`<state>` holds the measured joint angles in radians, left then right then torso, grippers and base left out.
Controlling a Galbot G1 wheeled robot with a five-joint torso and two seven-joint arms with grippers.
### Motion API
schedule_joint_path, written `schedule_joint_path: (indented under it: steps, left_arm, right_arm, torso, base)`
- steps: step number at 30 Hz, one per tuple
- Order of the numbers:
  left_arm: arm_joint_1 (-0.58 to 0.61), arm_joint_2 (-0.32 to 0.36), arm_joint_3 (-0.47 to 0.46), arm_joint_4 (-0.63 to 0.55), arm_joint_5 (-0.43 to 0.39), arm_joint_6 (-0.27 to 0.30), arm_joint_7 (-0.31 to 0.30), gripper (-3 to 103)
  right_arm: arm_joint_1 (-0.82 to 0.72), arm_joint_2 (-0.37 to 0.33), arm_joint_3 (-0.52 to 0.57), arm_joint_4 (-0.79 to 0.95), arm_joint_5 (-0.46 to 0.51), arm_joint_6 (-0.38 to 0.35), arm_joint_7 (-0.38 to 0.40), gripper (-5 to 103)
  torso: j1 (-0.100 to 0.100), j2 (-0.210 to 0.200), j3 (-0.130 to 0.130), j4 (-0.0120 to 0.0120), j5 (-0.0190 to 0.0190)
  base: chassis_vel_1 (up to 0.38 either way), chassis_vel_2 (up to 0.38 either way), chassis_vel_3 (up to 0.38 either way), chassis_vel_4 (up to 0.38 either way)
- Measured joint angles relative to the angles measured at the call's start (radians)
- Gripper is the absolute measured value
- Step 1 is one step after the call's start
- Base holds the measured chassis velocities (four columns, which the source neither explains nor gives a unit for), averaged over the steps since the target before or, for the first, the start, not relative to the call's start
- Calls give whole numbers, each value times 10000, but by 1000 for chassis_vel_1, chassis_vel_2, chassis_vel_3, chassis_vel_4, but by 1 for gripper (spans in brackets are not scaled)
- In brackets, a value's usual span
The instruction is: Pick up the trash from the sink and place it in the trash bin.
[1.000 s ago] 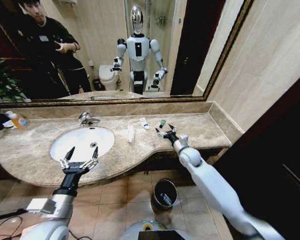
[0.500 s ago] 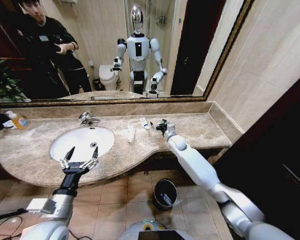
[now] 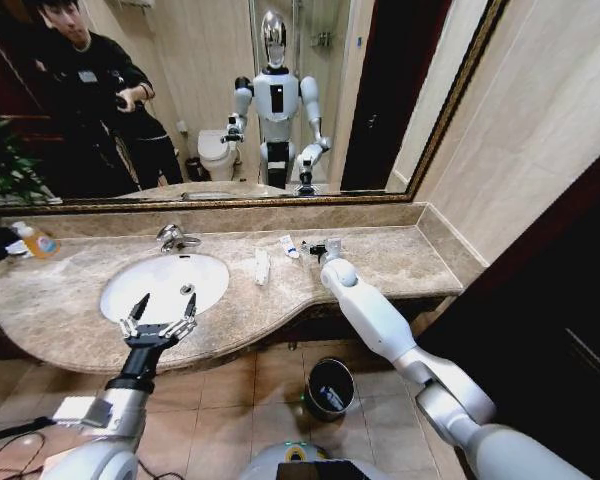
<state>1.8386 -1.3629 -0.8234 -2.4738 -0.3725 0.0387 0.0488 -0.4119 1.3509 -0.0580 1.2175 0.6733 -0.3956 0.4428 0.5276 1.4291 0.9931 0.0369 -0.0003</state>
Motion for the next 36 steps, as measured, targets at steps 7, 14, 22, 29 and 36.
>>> schedule_joint_path:
  steps: [7, 14, 22, 29, 36]
  left_arm:
    - [0, 0, 0, 0, 0, 0, 0, 100]
    - [0, 0, 0, 0, 0, 0, 0, 100]
    - [0, 0, 0, 0, 0, 0, 0, 100]
    - [0, 0, 0, 0, 0, 0, 0, 100]
    - [0, 0, 0, 0, 0, 0, 0, 100]
  right_arm:
    - [-71, -16, 278, -302, 283, 0, -18, 96]
    - [-286, -104, 409, -301, 349, 85, -146, 77]
    - [-531, -215, 459, -94, 273, 155, -177, 63]
    - [-739, -274, 331, 221, 126, 180, -167, 40]
    - [-920, -414, 205, 494, -311, 340, -215, 25]
  torso:
    - [0, 1, 0, -1, 2]
    - [0, 2, 0, 0, 2]
    - [-2, 2, -2, -1, 1]
    - [-1, 2, -1, -1, 3]
    - [0, 1, 1, 0, 5]
  base:
    - [0, 0, 0, 0]
    - [0, 0, 0, 0]
    - [0, 0, 0, 0]
    - [0, 0, 0, 0]
    - [0, 0, 0, 0]
